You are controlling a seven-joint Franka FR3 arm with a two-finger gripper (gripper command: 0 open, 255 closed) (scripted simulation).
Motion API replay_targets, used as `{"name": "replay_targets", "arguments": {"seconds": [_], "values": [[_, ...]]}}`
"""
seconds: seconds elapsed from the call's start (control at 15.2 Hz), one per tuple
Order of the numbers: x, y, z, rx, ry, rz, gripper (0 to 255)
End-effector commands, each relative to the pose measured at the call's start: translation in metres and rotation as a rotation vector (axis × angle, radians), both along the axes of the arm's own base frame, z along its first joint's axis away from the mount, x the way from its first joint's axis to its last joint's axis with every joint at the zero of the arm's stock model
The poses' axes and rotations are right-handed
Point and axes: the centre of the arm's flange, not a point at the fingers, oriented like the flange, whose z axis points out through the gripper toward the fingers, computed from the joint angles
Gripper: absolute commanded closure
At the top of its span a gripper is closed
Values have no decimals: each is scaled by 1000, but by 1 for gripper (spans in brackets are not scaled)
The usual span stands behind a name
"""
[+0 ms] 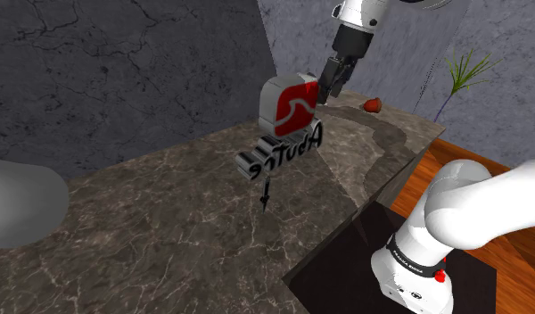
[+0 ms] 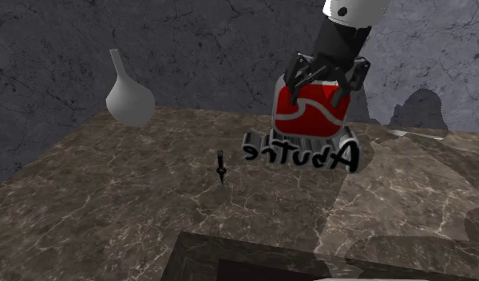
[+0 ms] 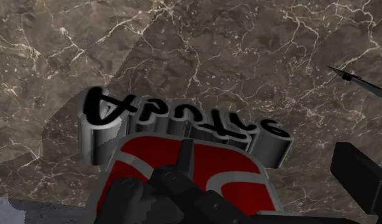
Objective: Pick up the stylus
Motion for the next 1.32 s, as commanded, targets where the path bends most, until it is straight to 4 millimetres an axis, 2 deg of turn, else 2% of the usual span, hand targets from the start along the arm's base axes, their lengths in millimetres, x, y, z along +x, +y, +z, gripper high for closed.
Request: {"name": "replay_targets", "arguments": {"seconds": [0.0,0.33,0.66,1.25], "values": [[0,0,0,0,0,0,0],[41,52,-39,-6,171,17,0],[73,104,-84,-12,343,34,0],[109,198,-178,-24,651,64,0]]}}
